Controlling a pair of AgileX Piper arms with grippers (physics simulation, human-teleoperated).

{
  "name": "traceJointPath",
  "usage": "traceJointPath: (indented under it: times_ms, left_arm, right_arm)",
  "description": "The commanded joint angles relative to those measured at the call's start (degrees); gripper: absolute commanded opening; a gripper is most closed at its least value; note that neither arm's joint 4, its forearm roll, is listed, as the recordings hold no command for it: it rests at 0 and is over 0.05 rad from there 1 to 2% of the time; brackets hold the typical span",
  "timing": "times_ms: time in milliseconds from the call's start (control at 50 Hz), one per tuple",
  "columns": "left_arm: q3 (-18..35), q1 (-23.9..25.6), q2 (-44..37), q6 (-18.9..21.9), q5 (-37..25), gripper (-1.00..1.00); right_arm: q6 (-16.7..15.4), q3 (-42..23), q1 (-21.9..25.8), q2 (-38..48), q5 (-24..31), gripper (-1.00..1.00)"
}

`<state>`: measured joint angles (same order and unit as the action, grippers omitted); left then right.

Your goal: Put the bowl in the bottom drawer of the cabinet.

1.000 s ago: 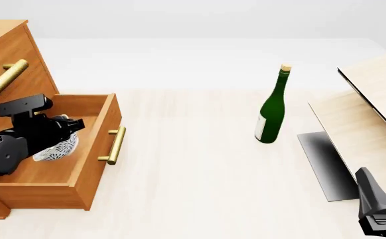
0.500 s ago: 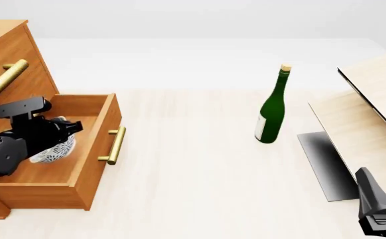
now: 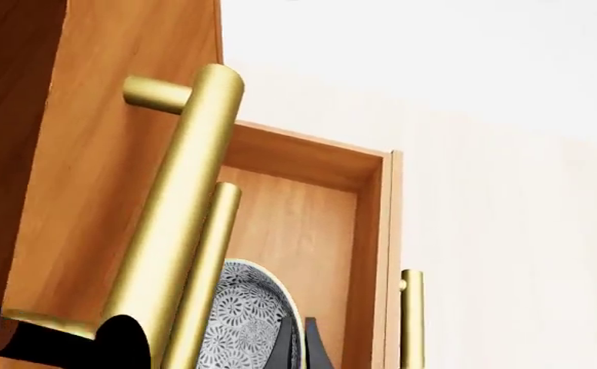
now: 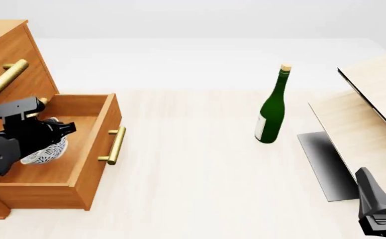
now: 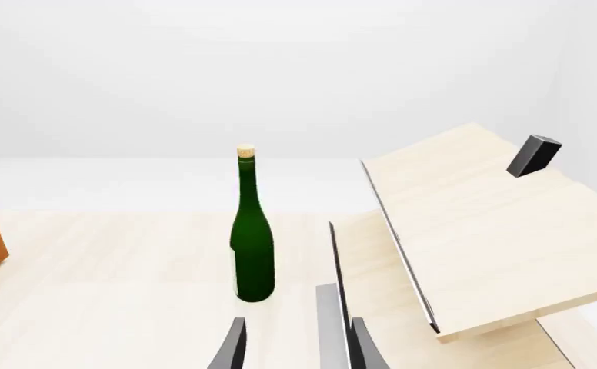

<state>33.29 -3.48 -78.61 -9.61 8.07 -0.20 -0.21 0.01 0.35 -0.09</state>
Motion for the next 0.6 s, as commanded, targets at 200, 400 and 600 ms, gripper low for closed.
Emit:
traceJointPath:
  times_ms: [200,400,600]
  left_arm:
    - [1.1,-1.4,1.7,1.5,-2.3,-1.0]
    - [0.4,-1.4,0.2,1.7,-0.2,-1.0]
    - [-1.3,-1.2,-1.5,0.8,3.3,-1.0]
  right_arm:
    - [0.0,0.0,0.0,0.0,0.0,1.0]
    - [0.0,0.0,0.0,0.0,0.0,1.0]
    - [0.0,0.0,0.0,0.0,0.0,1.0]
